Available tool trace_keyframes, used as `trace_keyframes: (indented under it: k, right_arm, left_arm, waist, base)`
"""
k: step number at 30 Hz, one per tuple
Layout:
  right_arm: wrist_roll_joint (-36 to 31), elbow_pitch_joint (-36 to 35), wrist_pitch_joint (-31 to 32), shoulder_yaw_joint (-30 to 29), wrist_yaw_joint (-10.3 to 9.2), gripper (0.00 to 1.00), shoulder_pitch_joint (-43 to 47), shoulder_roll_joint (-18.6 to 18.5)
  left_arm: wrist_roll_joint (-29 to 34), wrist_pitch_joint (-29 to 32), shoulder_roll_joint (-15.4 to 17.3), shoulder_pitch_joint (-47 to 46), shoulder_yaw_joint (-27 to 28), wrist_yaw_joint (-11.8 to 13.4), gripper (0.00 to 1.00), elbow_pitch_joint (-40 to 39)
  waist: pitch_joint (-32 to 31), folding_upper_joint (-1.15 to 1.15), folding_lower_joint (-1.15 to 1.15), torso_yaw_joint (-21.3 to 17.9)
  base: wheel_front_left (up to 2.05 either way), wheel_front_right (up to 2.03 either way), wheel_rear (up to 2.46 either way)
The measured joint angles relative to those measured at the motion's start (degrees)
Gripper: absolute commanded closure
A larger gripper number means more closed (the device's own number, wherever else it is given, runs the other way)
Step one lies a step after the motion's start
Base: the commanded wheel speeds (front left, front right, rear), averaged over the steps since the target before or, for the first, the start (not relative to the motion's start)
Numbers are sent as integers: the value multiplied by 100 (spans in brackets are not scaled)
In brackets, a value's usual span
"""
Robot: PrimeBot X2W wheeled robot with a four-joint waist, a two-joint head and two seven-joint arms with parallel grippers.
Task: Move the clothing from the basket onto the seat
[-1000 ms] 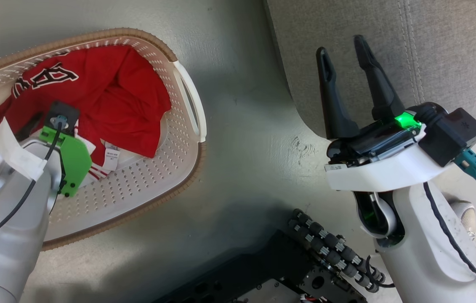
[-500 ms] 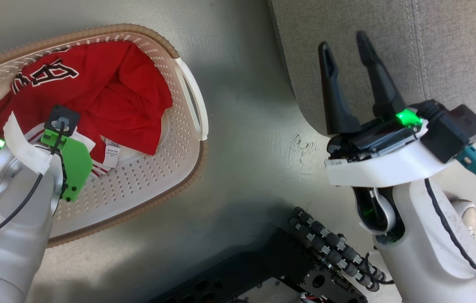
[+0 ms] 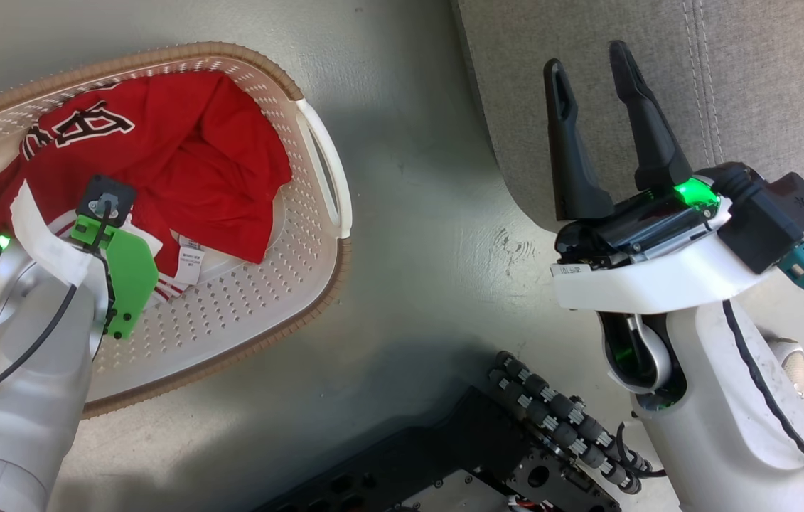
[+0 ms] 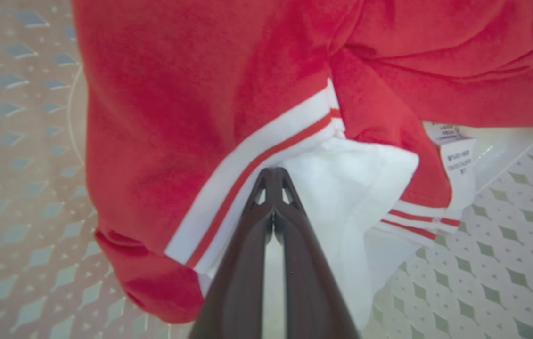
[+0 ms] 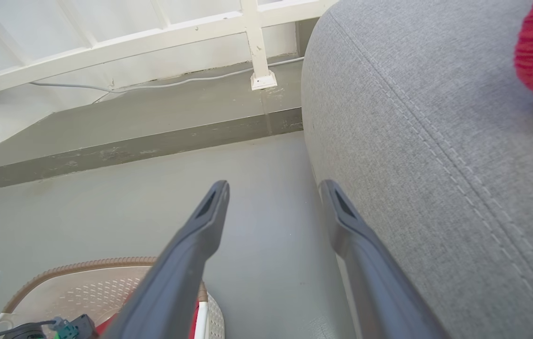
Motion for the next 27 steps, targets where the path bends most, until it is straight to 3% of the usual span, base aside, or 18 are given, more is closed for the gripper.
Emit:
trace_keyframes:
  k: [7, 10, 12, 13, 21, 27]
  right_arm:
    - [48, 154, -1, 93, 10, 0, -197, 2]
    - [18, 349, -1, -23, 10, 0, -205, -2]
    - [-27, 454, -1, -55, 20, 0, -205, 0]
    - [-27, 454, -1, -55, 20, 0, -205, 0]
    - [-214, 920, -1, -224, 60, 0, -194, -70]
    - [-269, 1232, -1, -391, 82, 0, -109, -260]
  left_arm:
    - [-62, -159, -59, -12, 27, 1, 100, 90]
    - [-143, -353, -410, -4, 44, -18, 100, 83]
    - [-285, -468, -578, 12, 77, -53, 29, 79]
    - [-285, -468, -578, 12, 77, -53, 0, 79]
    - [-527, -971, -1054, 205, 230, -159, 0, 29]
    - [-806, -1435, -1088, 387, 378, -303, 0, -141]
  waist:
    - [-113, 0, 0, -19]
    - [-264, 0, 0, 12]
    - [-360, 0, 0, 46]
    - [-360, 0, 0, 46]
    - [-858, 0, 0, 267]
    - [-1278, 0, 0, 531]
  base:
    - [0, 0, 0]
    - [0, 0, 0]
    - [0, 0, 0]
    - [0, 0, 0]
    - [0, 0, 0]
    - [0, 0, 0]
